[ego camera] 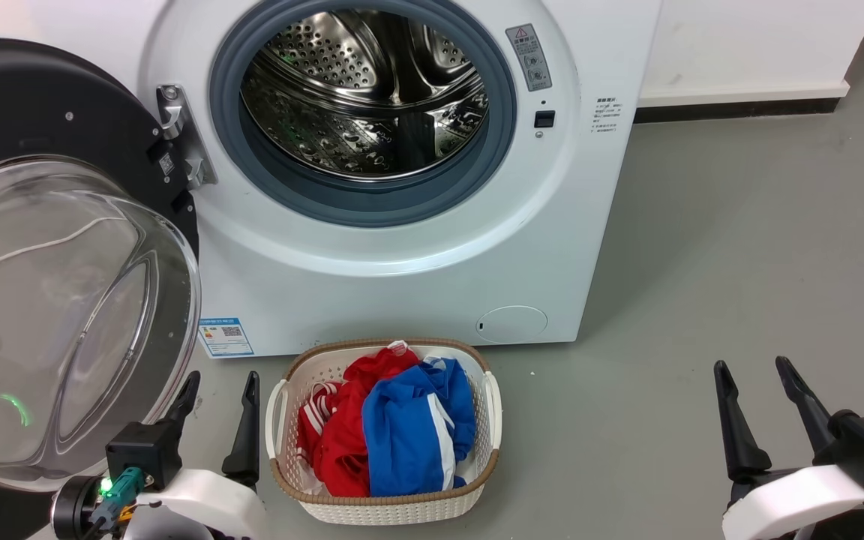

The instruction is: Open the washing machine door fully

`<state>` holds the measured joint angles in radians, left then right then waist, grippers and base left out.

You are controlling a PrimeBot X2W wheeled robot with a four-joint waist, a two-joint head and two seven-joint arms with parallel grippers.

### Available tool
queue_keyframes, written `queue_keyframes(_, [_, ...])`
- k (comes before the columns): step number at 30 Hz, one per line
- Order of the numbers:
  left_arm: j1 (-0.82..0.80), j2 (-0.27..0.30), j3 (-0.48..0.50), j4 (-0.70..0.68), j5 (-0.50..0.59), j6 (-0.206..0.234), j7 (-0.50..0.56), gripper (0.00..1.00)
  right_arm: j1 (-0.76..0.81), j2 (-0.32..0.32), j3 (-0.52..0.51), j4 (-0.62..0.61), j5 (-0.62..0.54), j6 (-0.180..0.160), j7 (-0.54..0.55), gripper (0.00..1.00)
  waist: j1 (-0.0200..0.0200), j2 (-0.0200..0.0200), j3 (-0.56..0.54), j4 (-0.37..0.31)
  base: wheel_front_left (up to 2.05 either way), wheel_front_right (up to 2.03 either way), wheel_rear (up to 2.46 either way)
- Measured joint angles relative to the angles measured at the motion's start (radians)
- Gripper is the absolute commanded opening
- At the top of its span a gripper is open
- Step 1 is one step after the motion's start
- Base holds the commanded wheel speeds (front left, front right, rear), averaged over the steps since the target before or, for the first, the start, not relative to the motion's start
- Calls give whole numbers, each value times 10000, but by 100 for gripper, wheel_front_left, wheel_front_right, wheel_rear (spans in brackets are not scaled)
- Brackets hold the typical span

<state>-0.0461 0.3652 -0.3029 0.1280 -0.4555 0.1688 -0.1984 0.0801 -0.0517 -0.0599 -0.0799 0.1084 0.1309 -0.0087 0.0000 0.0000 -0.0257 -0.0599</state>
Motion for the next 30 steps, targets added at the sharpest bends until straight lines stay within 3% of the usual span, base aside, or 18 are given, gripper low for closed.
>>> queue_keyframes(26, [10, 4, -54, 150, -165, 111, -121, 100, -92, -10, 33, 29, 46, 0, -84, 100, 0, 0, 82, 132, 0, 0, 0])
queue_keyframes(27, [15, -10, -67, 176, -165, 115, -115, 0, -79, -6, 35, 52, 46, 0, -82, 0, 0, 0, 87, 142, 0, 0, 0])
queue_keyframes(30, [210, -171, -140, 397, -192, 105, -65, 0, 99, 10, 46, 345, 75, 0, -65, 0, 0, 0, 90, 146, 0, 0, 0])
